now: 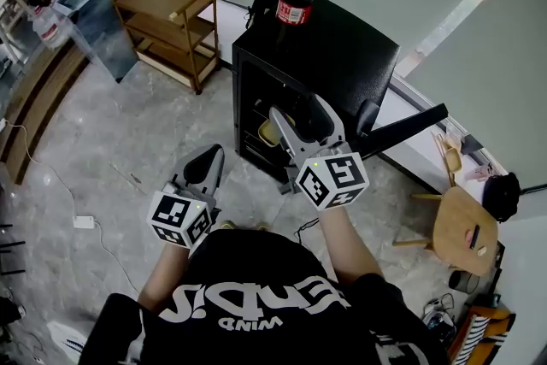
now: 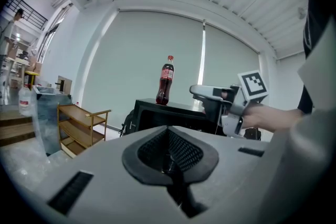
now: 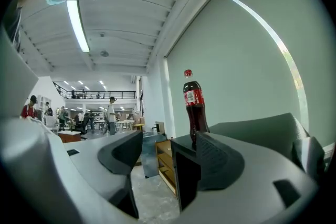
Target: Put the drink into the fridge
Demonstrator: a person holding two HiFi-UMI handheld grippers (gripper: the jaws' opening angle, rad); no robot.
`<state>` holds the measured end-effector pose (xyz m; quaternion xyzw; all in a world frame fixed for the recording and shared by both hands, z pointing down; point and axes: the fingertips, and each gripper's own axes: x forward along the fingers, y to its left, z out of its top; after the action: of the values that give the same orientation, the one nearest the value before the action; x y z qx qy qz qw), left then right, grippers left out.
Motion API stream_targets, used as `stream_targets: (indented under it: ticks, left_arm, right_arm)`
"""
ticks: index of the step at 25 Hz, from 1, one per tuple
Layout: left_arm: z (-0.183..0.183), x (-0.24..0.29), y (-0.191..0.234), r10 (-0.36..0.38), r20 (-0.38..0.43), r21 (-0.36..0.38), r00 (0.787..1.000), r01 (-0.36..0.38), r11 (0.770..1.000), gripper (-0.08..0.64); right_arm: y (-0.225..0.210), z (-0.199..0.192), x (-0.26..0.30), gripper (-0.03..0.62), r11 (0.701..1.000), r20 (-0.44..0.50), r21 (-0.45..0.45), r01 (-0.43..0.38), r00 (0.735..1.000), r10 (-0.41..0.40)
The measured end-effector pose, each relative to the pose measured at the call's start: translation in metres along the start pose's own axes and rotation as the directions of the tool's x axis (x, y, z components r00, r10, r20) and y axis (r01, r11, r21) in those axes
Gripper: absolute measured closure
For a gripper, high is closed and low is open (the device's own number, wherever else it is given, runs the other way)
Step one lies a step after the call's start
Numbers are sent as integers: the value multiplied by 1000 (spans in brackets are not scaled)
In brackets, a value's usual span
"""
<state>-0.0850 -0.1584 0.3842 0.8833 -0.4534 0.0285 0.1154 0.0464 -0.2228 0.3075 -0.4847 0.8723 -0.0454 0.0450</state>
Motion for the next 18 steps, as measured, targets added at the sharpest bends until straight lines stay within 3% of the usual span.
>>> stream_targets:
  ticks: [12, 18]
  left_arm:
    - [-6, 8, 6, -21, -22, -1, 1000, 21, 1000, 552]
    - [-8, 13, 6, -29, -46, 2, 998, 30, 1000, 552]
  right_arm:
    - [-66, 35, 99, 275, 993, -19, -81, 82, 996, -84]
    - [-83, 37, 139, 273, 993, -53, -97, 71, 996, -77]
